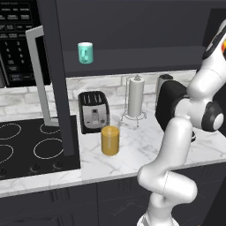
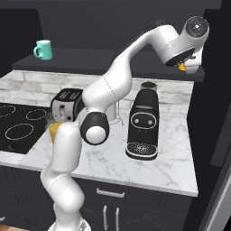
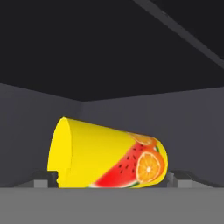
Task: There is a tray on the dining counter. Grab the cup, mug, and pitcher and place them on the tray. The pitcher may be placed next to the tray if it cannot fit the tray.
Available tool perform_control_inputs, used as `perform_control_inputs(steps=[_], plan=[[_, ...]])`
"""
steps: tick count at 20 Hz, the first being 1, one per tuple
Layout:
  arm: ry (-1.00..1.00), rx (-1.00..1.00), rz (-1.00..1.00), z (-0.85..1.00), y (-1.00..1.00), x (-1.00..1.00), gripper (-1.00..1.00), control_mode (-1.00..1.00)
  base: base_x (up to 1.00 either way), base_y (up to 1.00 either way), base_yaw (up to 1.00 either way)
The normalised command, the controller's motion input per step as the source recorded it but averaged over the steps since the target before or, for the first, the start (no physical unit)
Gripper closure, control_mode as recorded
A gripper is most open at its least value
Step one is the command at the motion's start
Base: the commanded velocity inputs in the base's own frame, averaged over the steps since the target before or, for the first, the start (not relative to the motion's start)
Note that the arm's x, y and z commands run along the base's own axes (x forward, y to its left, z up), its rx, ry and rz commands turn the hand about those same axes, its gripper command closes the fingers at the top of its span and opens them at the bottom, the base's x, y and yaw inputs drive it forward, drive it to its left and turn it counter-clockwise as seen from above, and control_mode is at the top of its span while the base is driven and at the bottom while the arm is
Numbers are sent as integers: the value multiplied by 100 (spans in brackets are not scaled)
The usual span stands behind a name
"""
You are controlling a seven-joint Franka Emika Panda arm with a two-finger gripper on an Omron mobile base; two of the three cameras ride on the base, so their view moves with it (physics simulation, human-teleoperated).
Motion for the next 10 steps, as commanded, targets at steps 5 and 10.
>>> perform_control_inputs(steps=[5,10], plan=[[7,0,0,0,0,7,-100,-100,0,0,0],[5,0,0,0,0,11,-100,-100,0,0,0]])
